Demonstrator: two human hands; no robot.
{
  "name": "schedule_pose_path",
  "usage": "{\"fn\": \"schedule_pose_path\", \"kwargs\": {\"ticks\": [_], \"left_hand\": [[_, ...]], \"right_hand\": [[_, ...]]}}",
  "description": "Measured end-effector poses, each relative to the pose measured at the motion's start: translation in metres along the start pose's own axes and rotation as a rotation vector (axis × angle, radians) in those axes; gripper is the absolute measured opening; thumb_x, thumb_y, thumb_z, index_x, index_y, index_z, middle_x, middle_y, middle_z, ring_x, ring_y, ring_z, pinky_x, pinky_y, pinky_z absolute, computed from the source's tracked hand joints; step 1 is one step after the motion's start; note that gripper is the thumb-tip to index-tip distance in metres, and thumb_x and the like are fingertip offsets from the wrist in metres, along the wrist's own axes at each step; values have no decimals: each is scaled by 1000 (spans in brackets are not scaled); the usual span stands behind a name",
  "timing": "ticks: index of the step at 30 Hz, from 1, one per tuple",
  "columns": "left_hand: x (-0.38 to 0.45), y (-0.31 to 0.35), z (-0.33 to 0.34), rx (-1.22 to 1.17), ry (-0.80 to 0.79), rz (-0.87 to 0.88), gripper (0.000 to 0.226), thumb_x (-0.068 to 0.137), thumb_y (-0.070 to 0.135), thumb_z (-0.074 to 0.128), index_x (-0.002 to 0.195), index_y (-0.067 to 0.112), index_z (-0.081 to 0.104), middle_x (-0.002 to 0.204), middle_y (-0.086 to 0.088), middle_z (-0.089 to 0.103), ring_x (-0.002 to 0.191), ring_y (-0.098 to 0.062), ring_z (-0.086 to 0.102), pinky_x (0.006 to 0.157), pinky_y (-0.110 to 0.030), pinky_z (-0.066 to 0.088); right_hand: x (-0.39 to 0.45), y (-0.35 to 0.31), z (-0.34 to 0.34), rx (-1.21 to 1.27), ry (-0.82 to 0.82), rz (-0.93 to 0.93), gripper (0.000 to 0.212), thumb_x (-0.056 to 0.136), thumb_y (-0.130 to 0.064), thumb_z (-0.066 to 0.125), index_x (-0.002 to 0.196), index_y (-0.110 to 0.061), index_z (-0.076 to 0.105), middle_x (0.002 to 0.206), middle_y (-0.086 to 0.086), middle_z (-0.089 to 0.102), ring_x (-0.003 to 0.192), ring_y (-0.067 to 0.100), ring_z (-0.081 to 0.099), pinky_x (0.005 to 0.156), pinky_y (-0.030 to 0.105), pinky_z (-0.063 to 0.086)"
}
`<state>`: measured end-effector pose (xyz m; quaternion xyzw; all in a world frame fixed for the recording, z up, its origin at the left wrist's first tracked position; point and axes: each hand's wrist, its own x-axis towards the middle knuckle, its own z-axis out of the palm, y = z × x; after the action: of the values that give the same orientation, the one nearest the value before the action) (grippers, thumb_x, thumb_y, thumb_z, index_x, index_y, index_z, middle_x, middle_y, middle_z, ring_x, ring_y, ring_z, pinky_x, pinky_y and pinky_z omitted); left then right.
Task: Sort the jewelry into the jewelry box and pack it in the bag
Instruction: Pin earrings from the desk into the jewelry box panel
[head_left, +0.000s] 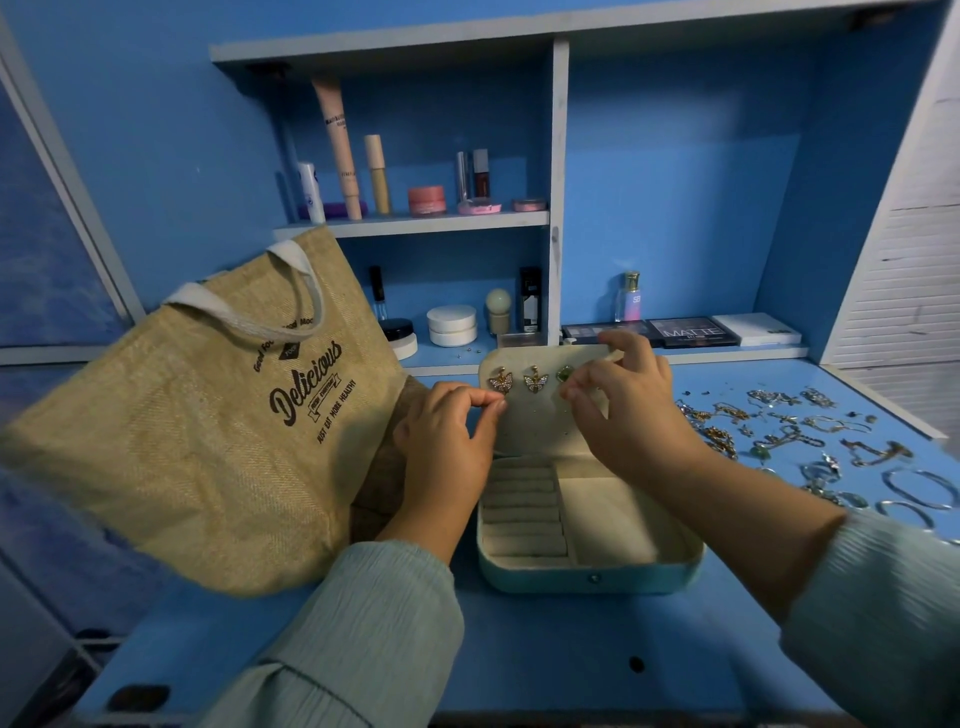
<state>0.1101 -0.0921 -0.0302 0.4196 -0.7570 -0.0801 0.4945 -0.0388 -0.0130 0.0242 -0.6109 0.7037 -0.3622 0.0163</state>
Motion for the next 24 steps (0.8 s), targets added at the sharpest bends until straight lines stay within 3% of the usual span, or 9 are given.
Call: {"fn": "schedule_pose_path", "kwargs": {"ticks": [8, 14, 24], "left_hand": [[-1, -1, 1, 21, -15, -40, 28, 83, 46, 45, 85, 23, 62, 93, 9, 56, 96, -20, 55, 87, -51, 43], [0, -1, 2, -12, 20, -17, 13, 87, 31, 59, 86, 19, 65, 93, 5, 61, 93, -19, 56, 83, -51, 45], [0, -3, 1, -13, -5, -83, 21, 85, 42, 49, 90, 27, 62, 96, 11, 57, 100, -19, 54, 88, -52, 42]], "right_hand": [[0, 1, 1, 6, 0, -1, 20, 95, -24, 47, 102, -16, 64, 146, 1, 22, 132, 26, 17, 107, 38, 22], [0, 0, 1, 9, 9, 0, 20, 94, -23, 47, 101, -16, 65, 145, 1, 23, 131, 25, 17, 107, 36, 21], [0, 0, 1, 20, 5, 4, 19, 95, -23, 47, 101, -16, 64, 145, 0, 23, 132, 24, 17, 107, 37, 22]]}}
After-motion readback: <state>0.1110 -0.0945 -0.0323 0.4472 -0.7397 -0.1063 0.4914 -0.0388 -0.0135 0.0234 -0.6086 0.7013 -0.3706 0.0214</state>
